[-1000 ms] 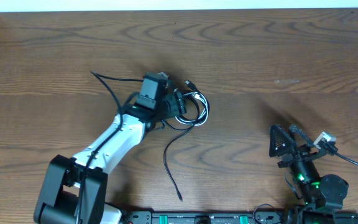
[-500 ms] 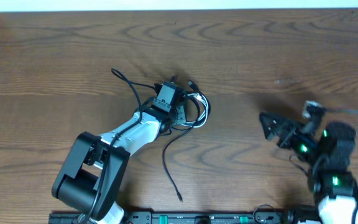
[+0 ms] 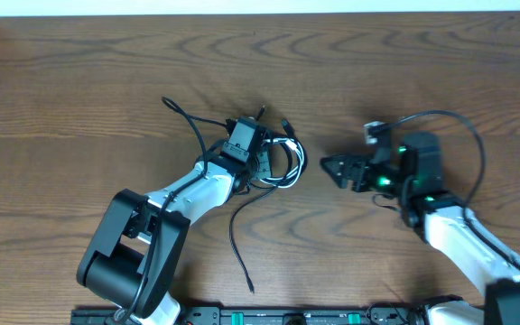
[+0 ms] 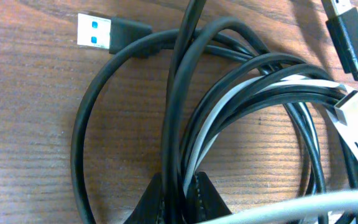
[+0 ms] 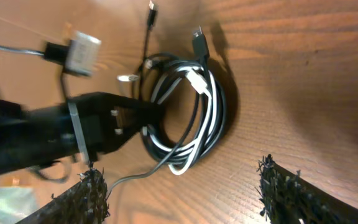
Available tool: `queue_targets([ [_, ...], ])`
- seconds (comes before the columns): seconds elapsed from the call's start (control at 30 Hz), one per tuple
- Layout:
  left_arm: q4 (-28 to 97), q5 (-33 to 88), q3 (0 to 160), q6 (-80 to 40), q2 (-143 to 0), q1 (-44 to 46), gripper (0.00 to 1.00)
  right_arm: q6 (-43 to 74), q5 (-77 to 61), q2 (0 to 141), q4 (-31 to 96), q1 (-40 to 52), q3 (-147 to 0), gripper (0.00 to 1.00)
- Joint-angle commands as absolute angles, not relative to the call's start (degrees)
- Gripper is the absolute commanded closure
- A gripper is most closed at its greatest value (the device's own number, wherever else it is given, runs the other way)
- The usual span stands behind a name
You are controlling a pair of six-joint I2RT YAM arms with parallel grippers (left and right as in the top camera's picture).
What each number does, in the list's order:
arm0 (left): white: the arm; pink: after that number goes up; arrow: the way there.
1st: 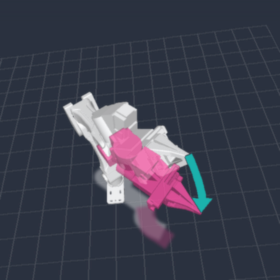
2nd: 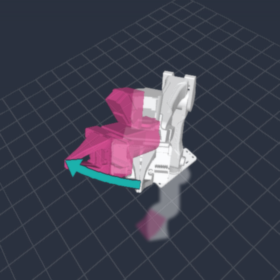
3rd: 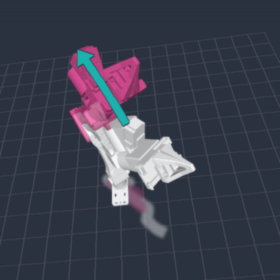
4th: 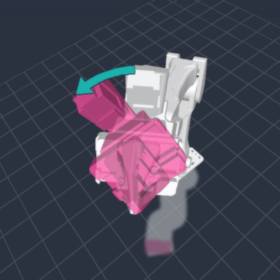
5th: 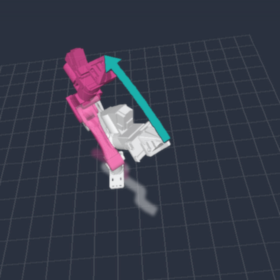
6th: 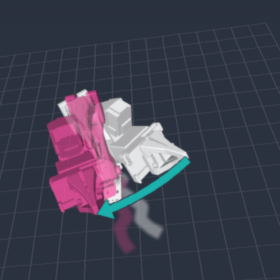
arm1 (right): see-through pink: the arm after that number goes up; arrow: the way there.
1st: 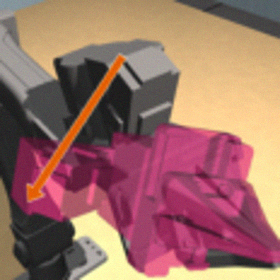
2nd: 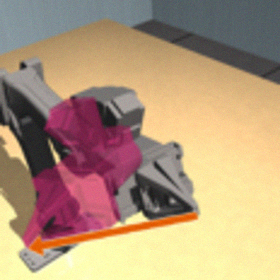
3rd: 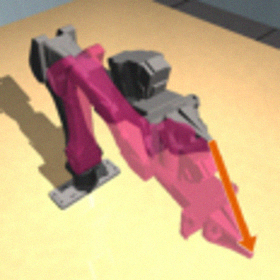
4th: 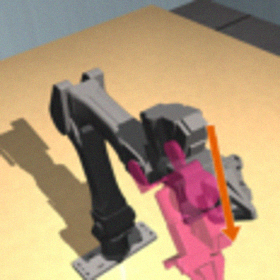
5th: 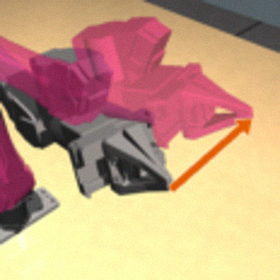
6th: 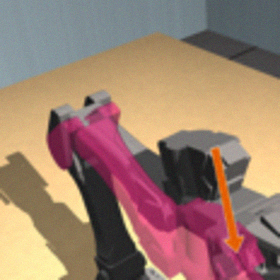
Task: Untangle cables
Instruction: 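Move the right gripper toward the left gripper and grasp the cable loop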
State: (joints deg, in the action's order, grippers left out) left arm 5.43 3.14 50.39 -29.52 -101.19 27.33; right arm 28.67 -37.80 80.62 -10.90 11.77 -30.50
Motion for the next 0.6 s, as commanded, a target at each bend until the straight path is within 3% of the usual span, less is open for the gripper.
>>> queue_targets([
  [0.0,5.5,7.0,50.8,-22.3,-102.3,27.3,0.92,29.0,-28.0,83.6,-14.0,15.7,-31.2,0.22],
  [0.13,5.5,14.3,50.8,-17.0,-101.3,27.3,0.93,28.4,-23.1,85.6,-16.3,17.3,-31.2,0.19],
  [0.37,5.5,19.1,50.8,-14.9,-99.1,27.3,0.93,28.2,-22.7,89.0,-16.9,17.9,-31.2,0.32],
  [0.57,5.5,22.5,50.8,-13.9,-97.2,27.3,0.93,28.2,-22.6,90.1,-17.1,19.9,-31.2,0.3],
])
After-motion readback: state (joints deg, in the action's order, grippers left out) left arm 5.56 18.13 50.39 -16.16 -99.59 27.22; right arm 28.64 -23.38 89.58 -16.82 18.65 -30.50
